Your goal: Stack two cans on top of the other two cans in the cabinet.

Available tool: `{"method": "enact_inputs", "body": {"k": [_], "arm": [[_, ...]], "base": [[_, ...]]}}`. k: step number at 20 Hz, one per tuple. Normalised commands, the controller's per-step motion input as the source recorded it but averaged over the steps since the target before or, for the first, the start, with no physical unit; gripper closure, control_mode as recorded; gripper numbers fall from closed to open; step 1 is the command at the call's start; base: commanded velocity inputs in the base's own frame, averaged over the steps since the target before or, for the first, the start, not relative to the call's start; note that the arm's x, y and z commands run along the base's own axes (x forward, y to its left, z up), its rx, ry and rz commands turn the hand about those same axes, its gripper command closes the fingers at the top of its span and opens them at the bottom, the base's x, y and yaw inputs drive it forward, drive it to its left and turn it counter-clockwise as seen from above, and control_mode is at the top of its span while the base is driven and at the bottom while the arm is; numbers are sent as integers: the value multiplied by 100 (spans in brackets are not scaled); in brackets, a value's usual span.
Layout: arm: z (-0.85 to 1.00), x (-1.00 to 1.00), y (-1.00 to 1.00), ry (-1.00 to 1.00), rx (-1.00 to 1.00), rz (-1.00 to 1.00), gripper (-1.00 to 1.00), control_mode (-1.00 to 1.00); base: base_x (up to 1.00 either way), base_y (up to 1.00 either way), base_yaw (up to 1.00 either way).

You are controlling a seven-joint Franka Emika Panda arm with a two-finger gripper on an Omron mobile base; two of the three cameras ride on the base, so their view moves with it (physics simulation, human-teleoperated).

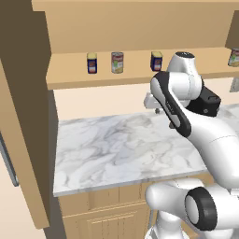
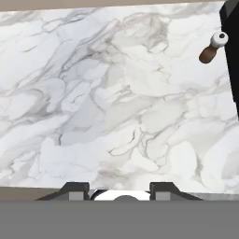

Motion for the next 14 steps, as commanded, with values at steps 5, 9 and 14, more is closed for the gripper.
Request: {"method": "enact_inputs", "body": {"k": [5, 9, 14], "arm": [[0, -17, 2, -5, 0, 4, -100, -100], [0, -43, 1, -28, -2, 2, -100, -100], [15, -29, 12, -46, 0, 1, -100, -100]], "base": [[0, 0, 0], [0, 0, 0], [0, 0, 0]]}}
